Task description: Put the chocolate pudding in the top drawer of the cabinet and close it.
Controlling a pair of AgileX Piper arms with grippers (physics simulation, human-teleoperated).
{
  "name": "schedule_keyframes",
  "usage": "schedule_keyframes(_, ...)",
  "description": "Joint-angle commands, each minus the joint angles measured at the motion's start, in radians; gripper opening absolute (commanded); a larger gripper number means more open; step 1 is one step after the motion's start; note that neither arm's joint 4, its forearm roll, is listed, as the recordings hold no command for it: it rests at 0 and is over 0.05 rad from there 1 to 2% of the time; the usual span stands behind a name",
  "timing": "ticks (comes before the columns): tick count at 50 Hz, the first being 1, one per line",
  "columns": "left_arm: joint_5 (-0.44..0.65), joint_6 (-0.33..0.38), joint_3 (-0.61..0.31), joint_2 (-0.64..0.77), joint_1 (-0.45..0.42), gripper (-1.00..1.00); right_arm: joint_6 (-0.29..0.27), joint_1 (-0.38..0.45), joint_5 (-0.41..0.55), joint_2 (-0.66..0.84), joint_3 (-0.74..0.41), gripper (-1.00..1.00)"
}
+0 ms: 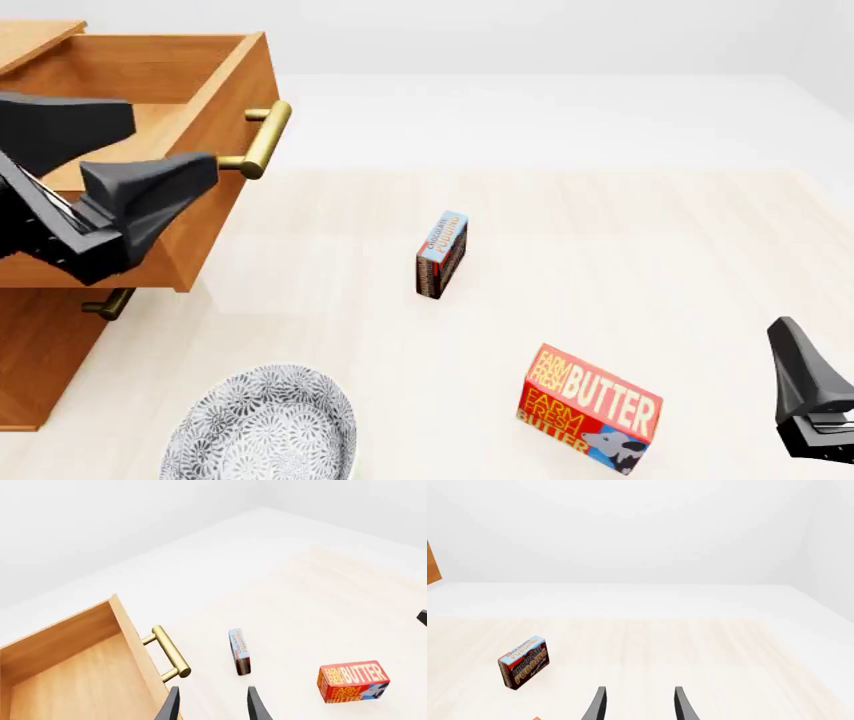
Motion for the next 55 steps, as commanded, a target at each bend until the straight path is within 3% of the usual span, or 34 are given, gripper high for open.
schedule_keyframes(1,-0.155,0.045,0.186,-0.054,-0.093,1.00,0.000,0.000,0.000,0.000,0.000,1.00)
schedule_keyframes(16,-0.242,0.057,0.266,-0.079,-0.172,1.00,0.000,0.000,0.000,0.000,0.000,1.00)
schedule_keyframes(20,-0.307,0.003,0.314,-0.073,-0.157,1.00,0.000,0.000,0.000,0.000,0.000,1.00)
schedule_keyframes(23,-0.346,0.007,0.332,-0.045,-0.177,1.00,0.000,0.000,0.000,0.000,0.000,1.00)
schedule_keyframes(31,-0.349,0.034,0.317,-0.013,-0.219,1.00,0.000,0.000,0.000,0.000,0.000,1.00)
schedule_keyframes(32,-0.395,0.033,0.359,-0.007,-0.227,1.00,0.000,0.000,0.000,0.000,0.000,1.00)
schedule_keyframes(39,-0.532,0.016,0.416,0.090,-0.289,1.00,0.000,0.000,0.000,0.000,0.000,1.00)
schedule_keyframes(55,-0.771,0.000,0.452,0.290,-0.363,1.00,0.000,0.000,0.000,0.000,0.000,1.00)
